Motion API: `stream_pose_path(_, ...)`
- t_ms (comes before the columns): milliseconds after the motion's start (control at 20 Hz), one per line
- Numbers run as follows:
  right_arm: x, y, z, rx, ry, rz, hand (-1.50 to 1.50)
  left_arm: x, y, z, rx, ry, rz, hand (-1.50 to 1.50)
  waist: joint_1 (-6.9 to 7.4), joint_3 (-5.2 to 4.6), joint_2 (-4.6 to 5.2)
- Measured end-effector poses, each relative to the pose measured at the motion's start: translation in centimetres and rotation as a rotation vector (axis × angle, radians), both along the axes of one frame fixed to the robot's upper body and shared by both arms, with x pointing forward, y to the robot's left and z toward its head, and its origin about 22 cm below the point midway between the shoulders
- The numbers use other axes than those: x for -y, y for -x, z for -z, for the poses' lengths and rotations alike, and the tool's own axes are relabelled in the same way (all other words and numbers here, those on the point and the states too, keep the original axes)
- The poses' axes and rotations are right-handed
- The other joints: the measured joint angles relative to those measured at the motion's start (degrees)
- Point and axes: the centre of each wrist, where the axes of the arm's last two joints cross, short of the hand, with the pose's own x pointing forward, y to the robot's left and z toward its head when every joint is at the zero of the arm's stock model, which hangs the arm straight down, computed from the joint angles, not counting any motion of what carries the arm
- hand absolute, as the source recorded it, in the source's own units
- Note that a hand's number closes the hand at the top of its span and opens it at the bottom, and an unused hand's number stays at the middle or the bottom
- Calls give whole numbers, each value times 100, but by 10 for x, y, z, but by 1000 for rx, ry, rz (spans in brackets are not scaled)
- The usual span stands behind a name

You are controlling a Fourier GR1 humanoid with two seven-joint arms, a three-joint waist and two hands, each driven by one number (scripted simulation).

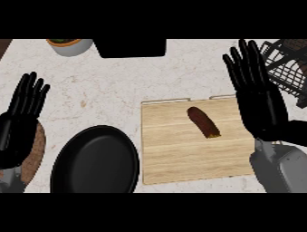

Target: Pick the sweet potato from the tray and place it in the tiered basket

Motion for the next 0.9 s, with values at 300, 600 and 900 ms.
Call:
stream_pose_path(300, 31, -6, 19, -131, 104, 10, 150, -23, -9, 7, -107, -218, -125, 0, 149, -12, -9)
stream_pose_path(600, 95, 8, 67, -371, 303, 449, -150, -34, -3, 23, -222, -306, -195, 0, 0, -21, 17)
stream_pose_path(900, 123, 24, 49, -440, 492, 525, -150, -27, -16, 25, -267, -352, -203, 0, 104, -26, -42)
